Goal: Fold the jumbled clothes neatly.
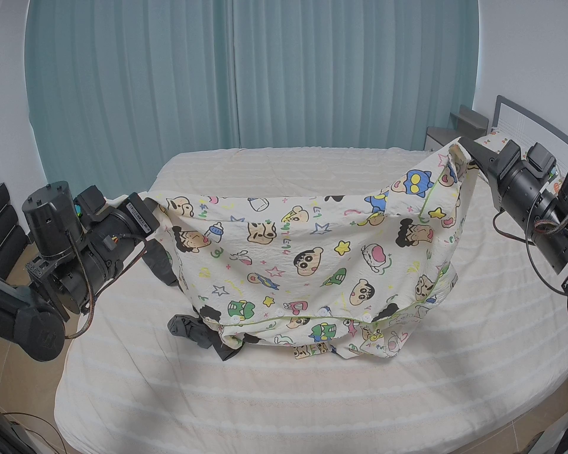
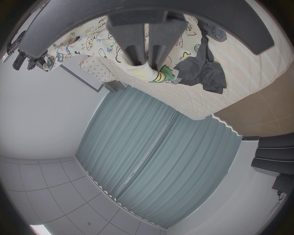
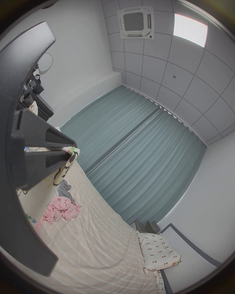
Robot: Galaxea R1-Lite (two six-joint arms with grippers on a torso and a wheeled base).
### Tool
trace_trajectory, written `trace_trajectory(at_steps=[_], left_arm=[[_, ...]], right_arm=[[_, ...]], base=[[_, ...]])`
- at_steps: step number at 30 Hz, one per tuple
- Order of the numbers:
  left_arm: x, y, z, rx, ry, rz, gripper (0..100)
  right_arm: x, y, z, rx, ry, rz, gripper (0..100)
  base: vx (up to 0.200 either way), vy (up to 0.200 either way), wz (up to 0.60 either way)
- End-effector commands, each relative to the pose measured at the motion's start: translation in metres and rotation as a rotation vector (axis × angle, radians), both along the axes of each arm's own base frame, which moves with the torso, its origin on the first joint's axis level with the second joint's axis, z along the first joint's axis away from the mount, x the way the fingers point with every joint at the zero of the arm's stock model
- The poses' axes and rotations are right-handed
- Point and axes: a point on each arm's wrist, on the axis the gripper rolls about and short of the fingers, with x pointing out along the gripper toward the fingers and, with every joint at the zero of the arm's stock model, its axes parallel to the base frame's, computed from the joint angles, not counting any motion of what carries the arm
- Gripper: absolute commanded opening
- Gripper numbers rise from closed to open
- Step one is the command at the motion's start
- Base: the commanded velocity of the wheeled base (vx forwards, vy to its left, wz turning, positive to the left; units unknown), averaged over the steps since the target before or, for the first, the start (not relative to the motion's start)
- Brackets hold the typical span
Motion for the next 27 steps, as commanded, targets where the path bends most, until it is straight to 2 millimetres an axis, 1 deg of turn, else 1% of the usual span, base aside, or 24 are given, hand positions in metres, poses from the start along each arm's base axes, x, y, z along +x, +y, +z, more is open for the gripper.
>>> trace_trajectory(at_steps=[1, 6, 11, 16, 20, 23, 27], left_arm=[[-0.003, -0.001, -0.006, 0.007, 0.024, -0.008, 0], [-0.006, -0.002, -0.013, 0.016, 0.047, -0.014, 0], [-0.008, -0.003, -0.012, 0.016, 0.045, -0.005, 0], [-0.013, -0.005, -0.019, 0.025, 0.070, -0.009, 0], [-0.017, -0.005, -0.021, 0.028, 0.078, -0.014, 0], [-0.024, -0.003, -0.017, 0.023, 0.064, -0.017, 0], [-0.034, 0.000, -0.005, 0.006, 0.021, -0.020, 0]], right_arm=[[0.000, 0.002, -0.005, -0.005, 0.017, 0.007, 0], [-0.002, 0.005, -0.007, -0.012, 0.025, 0.020, 0], [-0.004, 0.005, -0.005, -0.009, 0.017, 0.026, 0], [-0.006, 0.009, -0.011, -0.017, 0.037, 0.040, 0], [-0.007, 0.008, -0.009, -0.014, 0.032, 0.038, 0], [-0.015, 0.006, -0.002, -0.003, 0.003, 0.041, 0], [-0.034, 0.004, 0.014, 0.013, -0.030, 0.065, 0]], base=[[0.000, 0.000, 0.00], [0.000, 0.000, 0.00], [-0.200, 0.000, 0.00], [-0.200, 0.000, 0.00], [-0.200, 0.000, 0.00], [-0.200, 0.000, 0.00], [-0.200, 0.000, 0.00]])
